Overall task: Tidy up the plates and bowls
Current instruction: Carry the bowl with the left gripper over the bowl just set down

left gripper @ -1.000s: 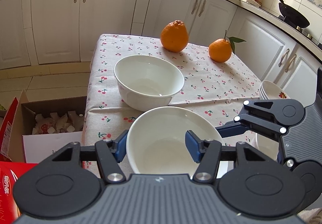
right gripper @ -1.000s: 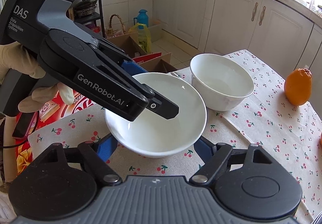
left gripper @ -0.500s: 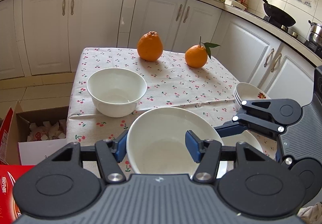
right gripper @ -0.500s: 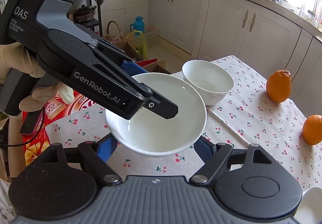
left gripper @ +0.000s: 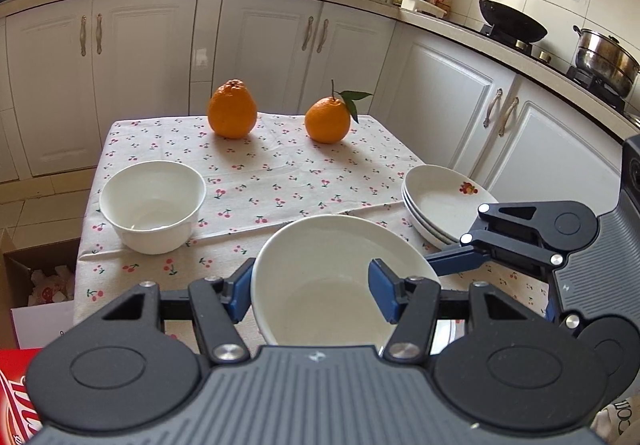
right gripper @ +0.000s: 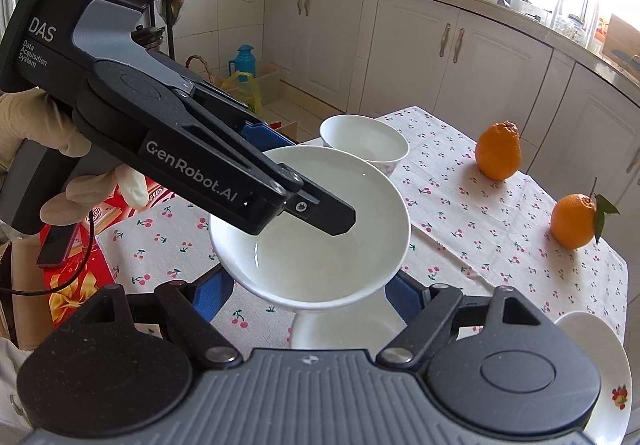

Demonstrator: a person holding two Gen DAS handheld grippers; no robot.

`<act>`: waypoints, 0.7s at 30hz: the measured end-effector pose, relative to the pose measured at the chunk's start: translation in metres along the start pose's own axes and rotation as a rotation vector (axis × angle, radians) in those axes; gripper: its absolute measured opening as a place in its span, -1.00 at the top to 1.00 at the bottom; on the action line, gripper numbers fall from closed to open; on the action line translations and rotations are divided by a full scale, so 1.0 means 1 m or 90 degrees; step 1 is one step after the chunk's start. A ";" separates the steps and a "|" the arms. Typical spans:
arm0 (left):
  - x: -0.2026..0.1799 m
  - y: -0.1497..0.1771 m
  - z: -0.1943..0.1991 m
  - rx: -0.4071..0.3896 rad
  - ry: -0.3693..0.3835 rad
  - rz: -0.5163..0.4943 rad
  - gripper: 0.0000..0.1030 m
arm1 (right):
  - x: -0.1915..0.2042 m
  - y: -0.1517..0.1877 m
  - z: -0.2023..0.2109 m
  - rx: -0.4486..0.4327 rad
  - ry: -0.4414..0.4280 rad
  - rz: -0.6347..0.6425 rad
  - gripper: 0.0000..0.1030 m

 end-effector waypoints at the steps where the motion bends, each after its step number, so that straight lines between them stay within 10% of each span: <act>1: -0.003 -0.001 -0.002 0.001 0.004 -0.003 -0.12 | -0.003 0.003 0.003 0.000 0.006 -0.004 -0.67; 21: -0.041 0.011 -0.055 0.060 0.060 -0.038 -0.13 | -0.034 0.050 0.005 0.052 0.047 -0.067 -0.67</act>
Point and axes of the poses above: each gripper's, at about its wrist camera, not at the fingertips, and z roughly against the way its jaws point, x to its left, y to its underside, the point moved 10 cm from there along -z, roughly the way its jaws point, and after that the axes turned 3 degrees about x, right-handed, at the moved point
